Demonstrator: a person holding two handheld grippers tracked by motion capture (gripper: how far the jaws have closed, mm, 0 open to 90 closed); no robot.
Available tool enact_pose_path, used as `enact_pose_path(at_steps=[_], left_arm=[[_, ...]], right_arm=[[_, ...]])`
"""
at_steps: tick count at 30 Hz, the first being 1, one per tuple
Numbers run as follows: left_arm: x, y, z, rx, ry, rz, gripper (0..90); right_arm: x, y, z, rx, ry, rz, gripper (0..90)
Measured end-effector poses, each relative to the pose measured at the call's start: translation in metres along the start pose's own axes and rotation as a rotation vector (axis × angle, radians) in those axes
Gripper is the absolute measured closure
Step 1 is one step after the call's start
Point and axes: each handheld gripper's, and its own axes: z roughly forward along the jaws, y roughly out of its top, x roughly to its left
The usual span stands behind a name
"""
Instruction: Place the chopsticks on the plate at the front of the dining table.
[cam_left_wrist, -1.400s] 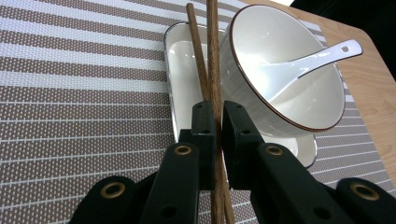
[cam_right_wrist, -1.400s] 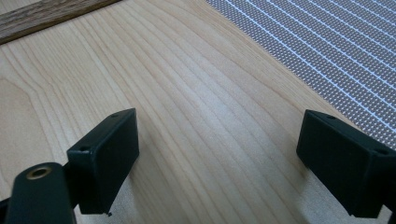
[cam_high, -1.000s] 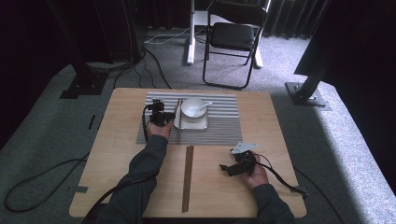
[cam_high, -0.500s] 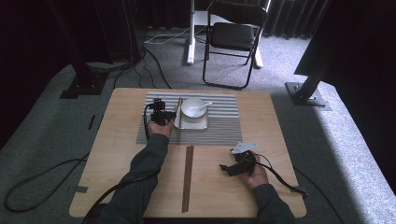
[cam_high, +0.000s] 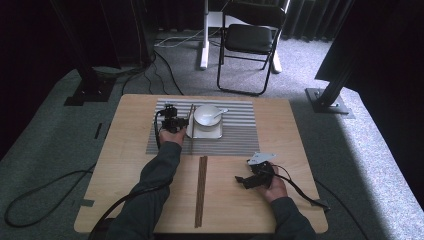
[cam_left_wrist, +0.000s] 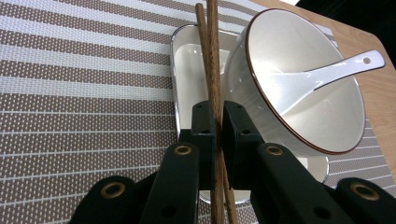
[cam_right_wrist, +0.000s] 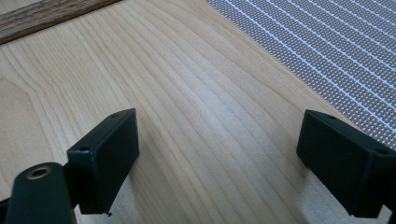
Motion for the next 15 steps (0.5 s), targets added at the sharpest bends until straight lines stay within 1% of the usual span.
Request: enact_pose_path(at_steps=[15], left_arm=[[0.0038, 0.0010, 0.0061, 0.012, 0.013, -0.006, 84.1]], right_arm=[[0.0000, 0.0000, 0.0000, 0.000, 0.000, 0.000, 12.3]])
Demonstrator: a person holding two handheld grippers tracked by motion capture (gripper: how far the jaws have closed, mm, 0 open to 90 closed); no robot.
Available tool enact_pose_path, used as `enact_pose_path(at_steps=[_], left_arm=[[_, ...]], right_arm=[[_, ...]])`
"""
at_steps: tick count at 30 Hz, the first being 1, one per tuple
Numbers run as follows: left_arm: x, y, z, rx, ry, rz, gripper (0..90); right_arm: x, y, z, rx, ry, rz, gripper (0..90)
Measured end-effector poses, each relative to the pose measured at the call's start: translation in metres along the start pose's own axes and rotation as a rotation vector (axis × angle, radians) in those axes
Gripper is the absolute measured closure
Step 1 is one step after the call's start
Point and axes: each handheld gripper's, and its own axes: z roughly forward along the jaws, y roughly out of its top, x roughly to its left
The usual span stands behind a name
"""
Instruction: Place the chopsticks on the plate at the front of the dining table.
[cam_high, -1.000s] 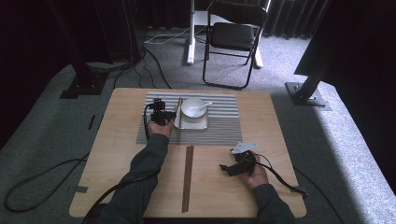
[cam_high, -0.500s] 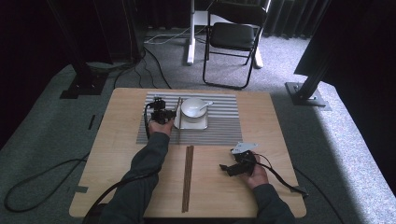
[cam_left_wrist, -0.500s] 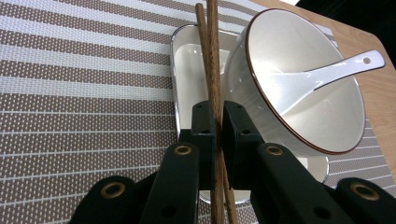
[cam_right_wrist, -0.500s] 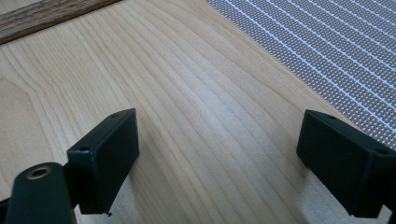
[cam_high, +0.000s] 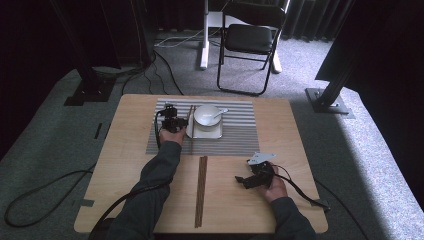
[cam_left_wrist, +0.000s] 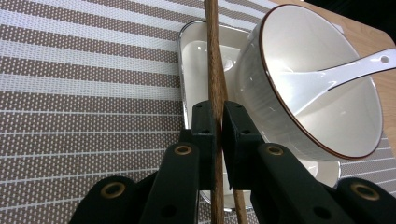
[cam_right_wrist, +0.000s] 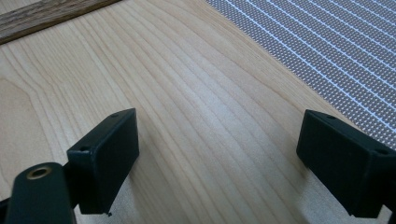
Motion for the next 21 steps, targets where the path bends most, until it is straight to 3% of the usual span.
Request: enact_pose_path(at_steps=[21], left_arm=[[0.0074, 0.0011, 0.0053, 0.005, 0.024, -0.006, 84.0]], right_arm=[[0.0000, 0.0000, 0.0000, 0.000, 0.000, 0.000, 12.3]])
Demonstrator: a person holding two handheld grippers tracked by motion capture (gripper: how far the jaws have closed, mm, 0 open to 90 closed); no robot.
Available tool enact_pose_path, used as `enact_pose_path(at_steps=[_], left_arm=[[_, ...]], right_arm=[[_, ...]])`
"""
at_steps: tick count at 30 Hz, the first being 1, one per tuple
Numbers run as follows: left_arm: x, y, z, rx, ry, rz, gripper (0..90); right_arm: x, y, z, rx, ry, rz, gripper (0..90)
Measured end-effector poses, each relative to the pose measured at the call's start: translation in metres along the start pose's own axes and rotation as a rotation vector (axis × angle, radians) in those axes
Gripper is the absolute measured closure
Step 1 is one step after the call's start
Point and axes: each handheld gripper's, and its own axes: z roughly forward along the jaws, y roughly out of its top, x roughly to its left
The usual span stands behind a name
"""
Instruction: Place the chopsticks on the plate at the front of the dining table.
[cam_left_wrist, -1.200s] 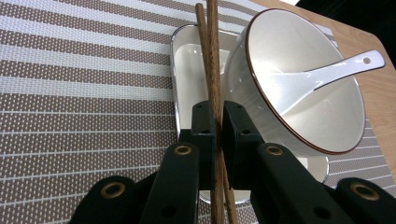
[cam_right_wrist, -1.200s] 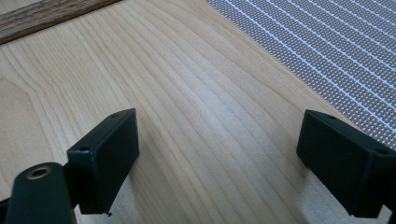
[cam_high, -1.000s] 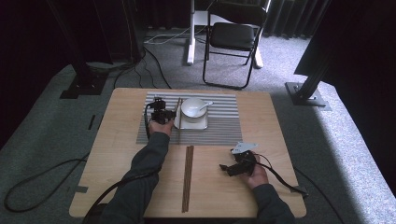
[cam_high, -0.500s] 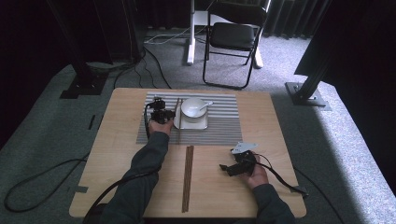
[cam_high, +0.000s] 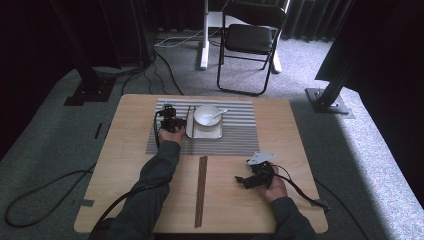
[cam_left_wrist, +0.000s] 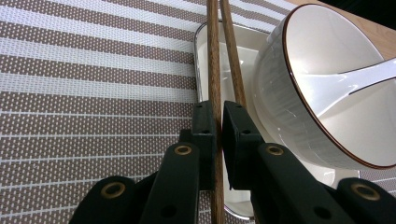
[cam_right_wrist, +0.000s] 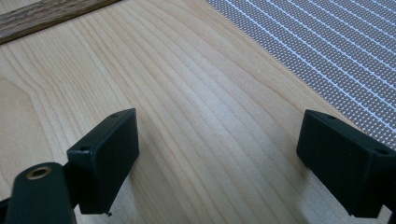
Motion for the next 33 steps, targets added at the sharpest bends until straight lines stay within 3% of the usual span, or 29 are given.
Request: enact_pose_path(at_steps=[33], left_arm=[[0.000, 0.000, 0.011, 0.017, 0.000, 0.003, 84.0]], right_arm=[[0.000, 0.000, 0.000, 0.000, -0.001, 0.000, 12.3]])
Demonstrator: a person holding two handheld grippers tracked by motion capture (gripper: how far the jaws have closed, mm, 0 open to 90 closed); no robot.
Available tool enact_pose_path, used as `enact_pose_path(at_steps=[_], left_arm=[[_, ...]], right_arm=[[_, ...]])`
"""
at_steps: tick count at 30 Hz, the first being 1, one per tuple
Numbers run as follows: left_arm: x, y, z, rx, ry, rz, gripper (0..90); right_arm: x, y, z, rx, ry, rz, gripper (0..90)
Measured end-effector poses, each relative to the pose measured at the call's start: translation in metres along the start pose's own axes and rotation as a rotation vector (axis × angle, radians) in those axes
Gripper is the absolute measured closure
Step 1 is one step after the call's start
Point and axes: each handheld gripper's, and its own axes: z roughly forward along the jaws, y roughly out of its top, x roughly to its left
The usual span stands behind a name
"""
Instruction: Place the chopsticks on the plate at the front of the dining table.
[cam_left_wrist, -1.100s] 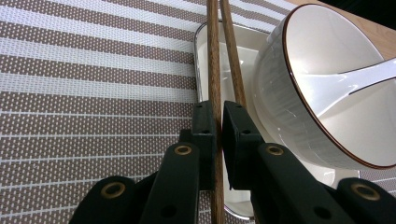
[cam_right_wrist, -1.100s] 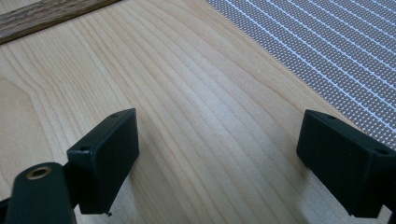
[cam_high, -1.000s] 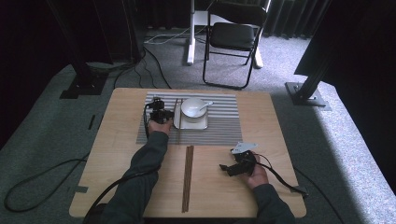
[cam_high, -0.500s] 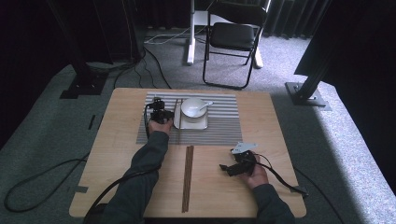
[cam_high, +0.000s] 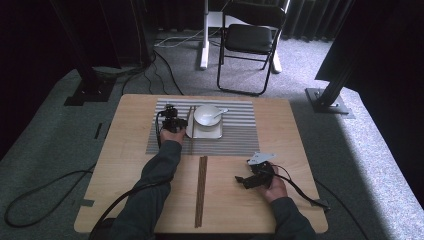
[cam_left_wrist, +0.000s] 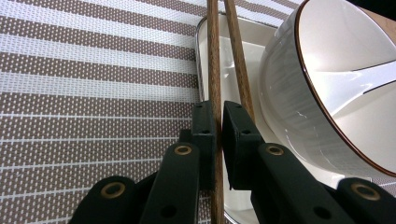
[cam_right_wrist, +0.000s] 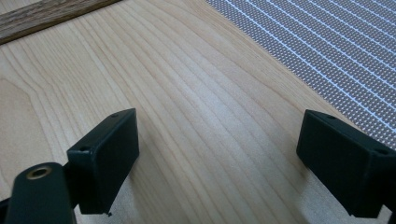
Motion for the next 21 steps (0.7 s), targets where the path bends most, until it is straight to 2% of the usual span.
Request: enact_pose_path(at_steps=[21], left_arm=[[-0.0043, -0.0002, 0.0096, 0.013, -0.004, 0.006, 83.9]], right_arm=[[0.0000, 0.0000, 0.0000, 0.000, 0.000, 0.000, 12.3]])
